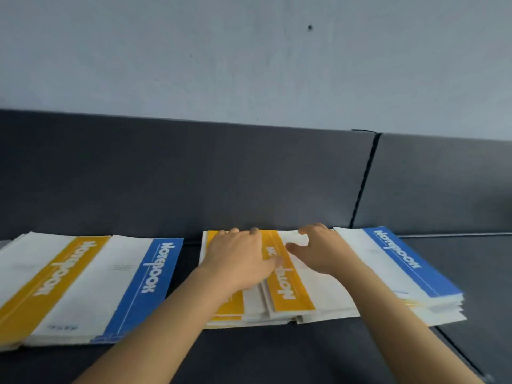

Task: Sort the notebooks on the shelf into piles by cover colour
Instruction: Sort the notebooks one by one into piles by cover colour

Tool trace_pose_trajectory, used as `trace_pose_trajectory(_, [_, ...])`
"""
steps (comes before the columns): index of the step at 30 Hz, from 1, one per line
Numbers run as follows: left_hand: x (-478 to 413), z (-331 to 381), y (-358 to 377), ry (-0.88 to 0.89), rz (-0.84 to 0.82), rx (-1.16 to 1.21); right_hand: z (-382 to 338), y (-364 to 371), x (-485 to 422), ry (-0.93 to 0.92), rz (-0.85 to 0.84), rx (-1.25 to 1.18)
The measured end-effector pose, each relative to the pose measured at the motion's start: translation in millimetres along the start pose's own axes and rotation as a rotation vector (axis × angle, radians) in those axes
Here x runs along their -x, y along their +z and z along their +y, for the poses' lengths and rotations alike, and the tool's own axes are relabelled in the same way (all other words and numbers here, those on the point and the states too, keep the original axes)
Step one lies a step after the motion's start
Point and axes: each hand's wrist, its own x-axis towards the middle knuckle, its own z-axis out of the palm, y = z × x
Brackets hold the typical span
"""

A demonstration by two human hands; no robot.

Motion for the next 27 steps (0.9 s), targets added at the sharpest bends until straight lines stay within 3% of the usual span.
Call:
trace_pose_trajectory(3, [-18,24,8,-0.144,0.000,0.154,16,4,-13,0.021,-0.006,-0.100])
trace_pose_trajectory(7, [-27,29,22,-0.210,0.012,0.240,19,19,-19,-0.031,-0.061,-0.227])
trace_pose_trajectory(11, [-27,25,28,-0.328,0.052,0.695,23,16,-18,-0.047,-0.062,-0.374])
trace_pose_trajectory(17, [-28,30,28,-0.279,0.175,1.302,30,6,-17,-0.030,-0.034,-0.654])
trace_pose_trajectory(22, [-28,31,31,-0.307,0.190,1.508,33,7,-18,0.013,-0.071,-0.633])
trace_pose_trajectory(27, [-27,16,21,-0.335,0.208,1.685,48,-6,-22,0.152,-0.015,-1.092])
